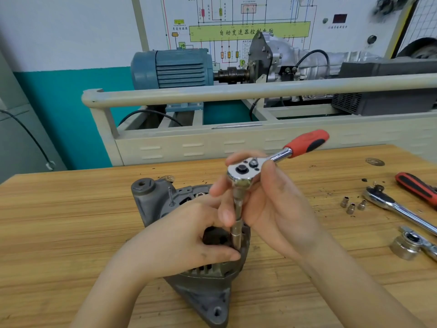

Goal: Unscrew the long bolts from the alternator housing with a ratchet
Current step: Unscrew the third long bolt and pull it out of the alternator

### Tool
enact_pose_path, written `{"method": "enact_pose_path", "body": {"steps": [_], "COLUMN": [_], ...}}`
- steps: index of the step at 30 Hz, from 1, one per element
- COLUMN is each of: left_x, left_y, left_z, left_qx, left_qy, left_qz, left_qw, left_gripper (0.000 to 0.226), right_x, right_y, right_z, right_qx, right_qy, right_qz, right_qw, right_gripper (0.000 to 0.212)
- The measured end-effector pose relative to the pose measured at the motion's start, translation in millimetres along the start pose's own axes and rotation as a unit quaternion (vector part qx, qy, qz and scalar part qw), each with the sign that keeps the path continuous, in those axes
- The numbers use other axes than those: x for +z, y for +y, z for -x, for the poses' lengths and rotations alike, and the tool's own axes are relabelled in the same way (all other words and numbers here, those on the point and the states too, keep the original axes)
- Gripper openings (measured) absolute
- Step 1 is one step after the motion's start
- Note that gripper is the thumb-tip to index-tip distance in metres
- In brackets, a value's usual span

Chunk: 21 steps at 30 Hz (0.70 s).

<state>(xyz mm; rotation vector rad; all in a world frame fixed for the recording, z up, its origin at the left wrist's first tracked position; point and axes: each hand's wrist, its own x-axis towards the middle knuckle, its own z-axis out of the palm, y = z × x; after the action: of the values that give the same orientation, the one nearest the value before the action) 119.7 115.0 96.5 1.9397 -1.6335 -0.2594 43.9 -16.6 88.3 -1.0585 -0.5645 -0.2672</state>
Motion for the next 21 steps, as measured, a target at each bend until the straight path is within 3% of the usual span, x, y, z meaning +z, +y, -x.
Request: {"method": "enact_pose_path", "body": {"steps": [5,13,15,17,21], "left_x": [0.5,3.9,4.4,4.0,3.2], "left_y": [0.9,2.0,1.5,1.3,2.1], "left_z": [-1.1,-3.1,-3.4,-2.7,-3.7], "left_qx": [-0.006,-0.017,-0.025,-0.027,0.006], "left_qy": [-0.008,0.016,0.023,0.035,0.015], "left_qz": [0.021,-0.015,-0.008,0.039,0.083], "left_qw": [1.0,1.0,0.999,0.998,0.996], "left_gripper": [0.027,0.036,0.045,0.053,0.019], "right_x": [-7.3,-1.3,-0.7,1.8,1.5], "right_y": [-2.1,2.6,1.6,-0.5,-1.1], "right_z": [-0.1,6.4,5.7,3.5,1.4], "right_qx": [0.03,-0.092,-0.066,-0.02,0.048], "right_qy": [-0.018,0.153,0.139,0.071,0.066], "right_qz": [-0.02,0.161,0.119,0.032,-0.077], "right_qw": [0.999,0.971,0.981,0.997,0.994], "right_gripper": [0.03,0.029,0.03,0.027,0.037]}}
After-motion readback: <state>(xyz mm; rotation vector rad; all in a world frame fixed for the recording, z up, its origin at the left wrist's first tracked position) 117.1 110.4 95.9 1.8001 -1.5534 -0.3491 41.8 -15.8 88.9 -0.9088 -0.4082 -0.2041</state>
